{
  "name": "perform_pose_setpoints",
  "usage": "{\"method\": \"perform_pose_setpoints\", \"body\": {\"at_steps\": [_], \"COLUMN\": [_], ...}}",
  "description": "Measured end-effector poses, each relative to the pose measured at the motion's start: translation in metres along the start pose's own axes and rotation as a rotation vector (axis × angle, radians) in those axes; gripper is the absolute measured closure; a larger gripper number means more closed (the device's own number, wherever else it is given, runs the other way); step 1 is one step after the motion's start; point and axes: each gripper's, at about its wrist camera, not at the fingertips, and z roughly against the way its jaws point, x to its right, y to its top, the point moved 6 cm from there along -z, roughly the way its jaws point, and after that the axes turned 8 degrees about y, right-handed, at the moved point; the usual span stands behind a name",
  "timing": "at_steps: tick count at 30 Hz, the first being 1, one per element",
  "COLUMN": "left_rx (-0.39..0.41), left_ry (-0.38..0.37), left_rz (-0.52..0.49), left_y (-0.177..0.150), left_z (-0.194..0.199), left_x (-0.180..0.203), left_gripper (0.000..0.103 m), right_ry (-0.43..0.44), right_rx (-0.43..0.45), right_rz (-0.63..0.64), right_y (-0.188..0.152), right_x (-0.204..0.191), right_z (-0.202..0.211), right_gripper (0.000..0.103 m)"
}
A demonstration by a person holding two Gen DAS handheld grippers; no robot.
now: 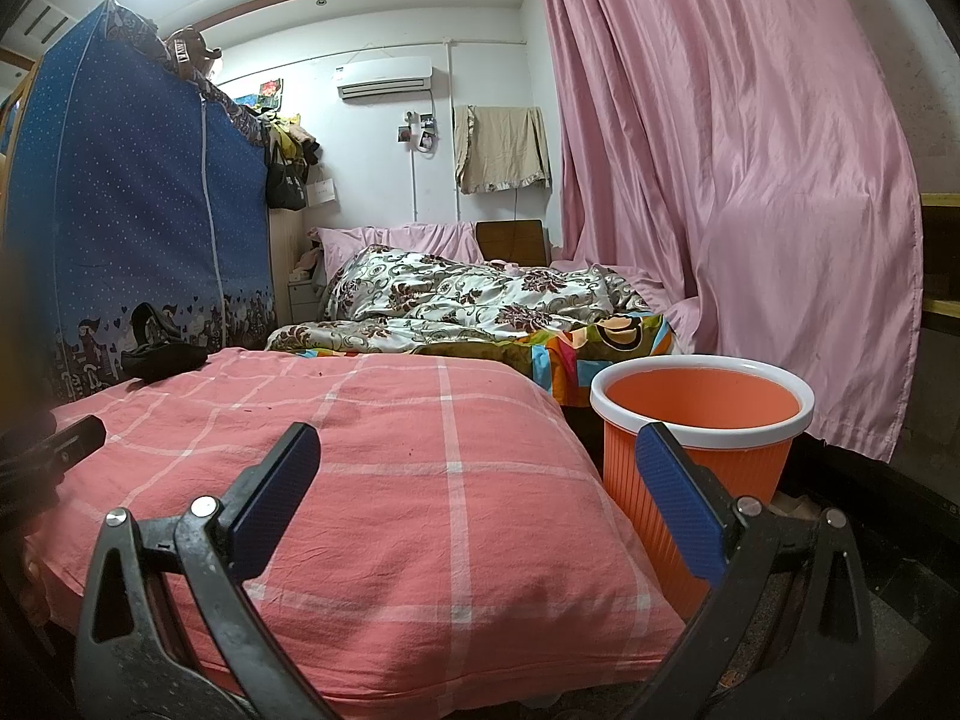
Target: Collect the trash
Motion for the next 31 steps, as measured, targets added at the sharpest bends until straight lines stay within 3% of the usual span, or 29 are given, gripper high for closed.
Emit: {"method": "perform_pose_setpoints", "body": {"at_steps": [31], "left_rx": [-0.007], "left_ry": [0.006], "left_rz": [-0.013], "left_y": [-0.0078], "left_z": [-0.0025], "left_x": [0.0047], "left_gripper": [0.002], "right_ry": [0.000], "right_rx": [-0.007], "right_rz": [-0.002], "right_y": [-0.0061], "right_x": [-0.0004], "right_z": [0.0020], "right_gripper": [0.000]}}
